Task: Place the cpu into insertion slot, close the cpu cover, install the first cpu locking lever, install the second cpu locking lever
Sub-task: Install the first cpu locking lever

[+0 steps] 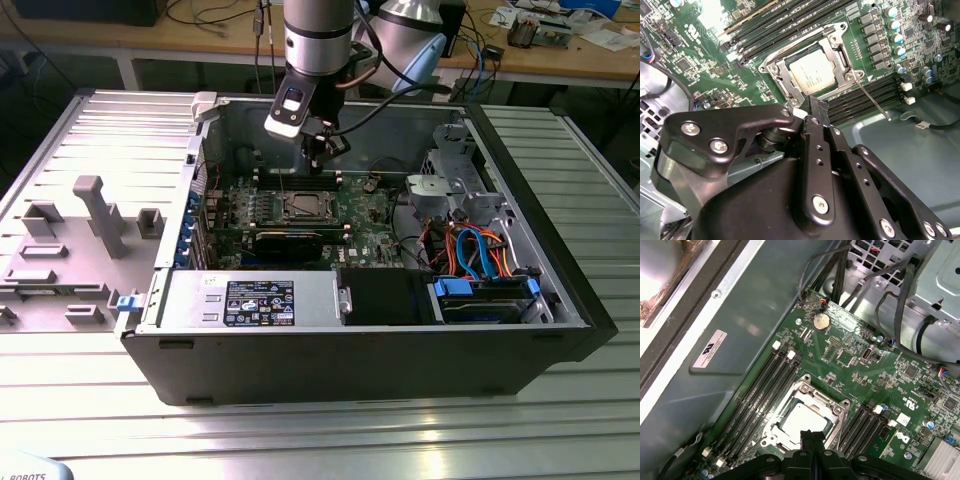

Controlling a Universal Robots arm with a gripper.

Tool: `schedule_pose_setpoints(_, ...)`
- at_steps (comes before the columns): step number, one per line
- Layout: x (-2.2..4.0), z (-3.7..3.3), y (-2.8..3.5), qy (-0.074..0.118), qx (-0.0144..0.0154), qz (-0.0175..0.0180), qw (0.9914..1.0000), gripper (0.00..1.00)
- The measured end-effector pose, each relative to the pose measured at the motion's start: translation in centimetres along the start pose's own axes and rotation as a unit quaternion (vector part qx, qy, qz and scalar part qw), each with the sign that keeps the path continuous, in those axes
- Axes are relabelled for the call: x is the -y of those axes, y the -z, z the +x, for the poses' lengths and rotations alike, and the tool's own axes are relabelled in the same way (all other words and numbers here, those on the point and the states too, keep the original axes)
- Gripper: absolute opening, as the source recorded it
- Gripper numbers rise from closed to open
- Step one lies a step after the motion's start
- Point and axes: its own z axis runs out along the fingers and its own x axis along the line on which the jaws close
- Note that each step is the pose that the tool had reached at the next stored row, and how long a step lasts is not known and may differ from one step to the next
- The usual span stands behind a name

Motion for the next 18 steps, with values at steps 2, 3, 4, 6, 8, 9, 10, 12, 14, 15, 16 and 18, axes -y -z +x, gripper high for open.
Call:
schedule_pose_setpoints(2,0.0,0.0,0.0,0.012,-0.0008,0.0005,0.99992,0.11)
schedule_pose_setpoints(3,0.0,0.0,0.0,0.015,-0.001,0.0005,0.99989,0.11)
schedule_pose_setpoints(4,0.02,0.01,0.0,0.016,-0.0011,0.0006,0.99987,0.11)
schedule_pose_setpoints(6,0.16,0.11,0.01,0.016,-0.0011,0.0006,0.99987,0.11)
schedule_pose_setpoints(8,0.19,0.12,0.01,0.016,-0.0011,0.0006,0.99987,0.11)
schedule_pose_setpoints(9,0.19,0.13,0.01,0.016,-0.001,0.0005,0.99987,0.11)
schedule_pose_setpoints(10,0.19,0.13,0.01,0.016,-0.0004,-0.0005,0.99987,0.11)
schedule_pose_setpoints(12,0.19,0.13,0.01,0.016,0.0003,-0.0014,0.99986,0.11)
schedule_pose_setpoints(14,0.21,0.14,0.01,0.017,0.0003,-0.0015,0.99985,0.11)
schedule_pose_setpoints(15,0.21,0.14,0.01,0.018,0.0003,-0.0015,0.99983,0.11)
schedule_pose_setpoints(16,0.21,0.14,0.01,0.019,0.0002,-0.0014,0.99981,0.11)
schedule_pose_setpoints(18,0.21,0.14,0.01,0.021,0.0,-0.0014,0.99978,0.11)
